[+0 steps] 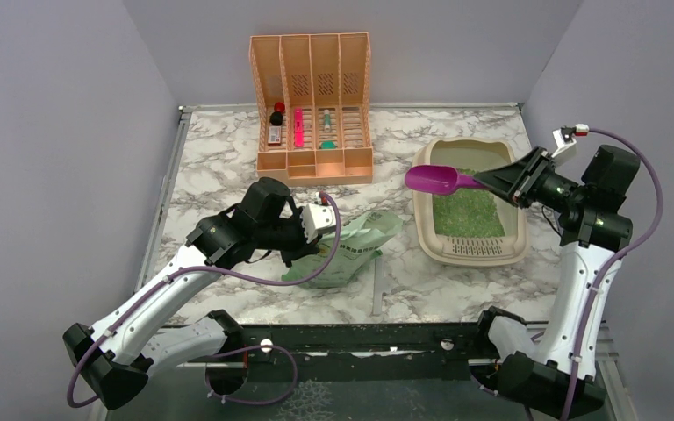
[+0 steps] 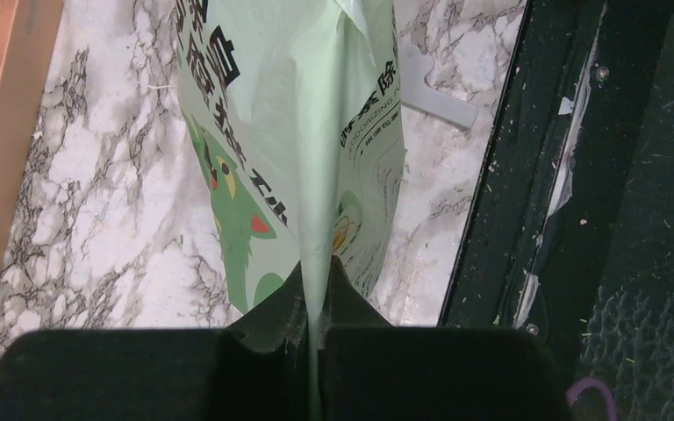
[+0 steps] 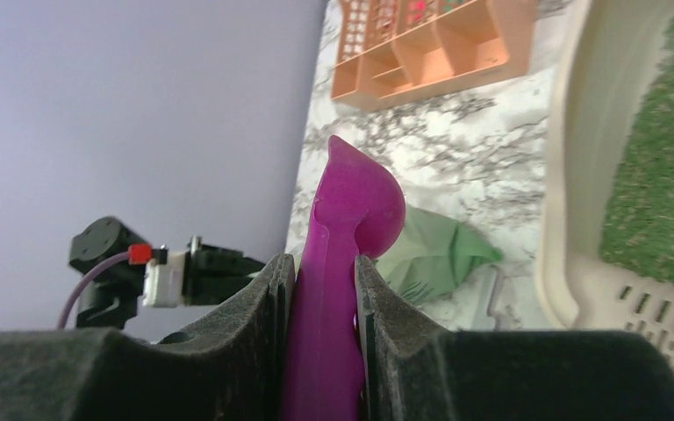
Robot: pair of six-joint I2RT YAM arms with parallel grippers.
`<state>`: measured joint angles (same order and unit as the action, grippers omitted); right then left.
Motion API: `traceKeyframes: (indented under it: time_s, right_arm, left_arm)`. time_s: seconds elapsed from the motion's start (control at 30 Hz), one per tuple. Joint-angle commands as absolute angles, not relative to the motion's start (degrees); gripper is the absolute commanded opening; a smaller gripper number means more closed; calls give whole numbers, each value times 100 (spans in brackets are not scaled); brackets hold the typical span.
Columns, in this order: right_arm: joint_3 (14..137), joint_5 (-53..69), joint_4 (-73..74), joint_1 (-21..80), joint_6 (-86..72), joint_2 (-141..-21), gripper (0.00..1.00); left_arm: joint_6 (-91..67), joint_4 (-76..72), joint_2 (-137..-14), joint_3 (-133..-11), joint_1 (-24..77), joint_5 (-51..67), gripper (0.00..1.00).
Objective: Fill the litter box with clean litter
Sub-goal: Pour the cat litter into the litter box.
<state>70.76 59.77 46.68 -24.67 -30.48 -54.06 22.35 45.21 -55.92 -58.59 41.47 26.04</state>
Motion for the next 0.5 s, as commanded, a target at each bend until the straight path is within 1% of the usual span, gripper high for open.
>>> traceKeyframes:
  time_s: [0.0, 0.1, 0.27, 0.37, 0.47]
  right_arm:
    - [6983, 6903, 4057, -2209, -3393, -5574, 1]
    - [7160, 6931, 4160, -2025, -3283, -5707, 1]
    - [7517, 6657, 4994, -1653, -2680, -5977, 1]
    - [7603, 6404, 5464, -1540, -2302, -6041, 1]
    - [7571, 6376, 5585, -1414, -2254, -5999, 1]
  left_arm:
    - [2286, 3936, -5410, -5948, 4175, 2718, 0]
    - [2311, 3928, -5423, -5941, 4175, 2724, 0]
    - [2312, 3898, -5523, -6006, 4175, 2775, 0]
    - [2314, 3896, -5570, -6028, 4175, 2780, 0]
    - [2318, 3878, -5597, -6029, 4170, 2767, 0]
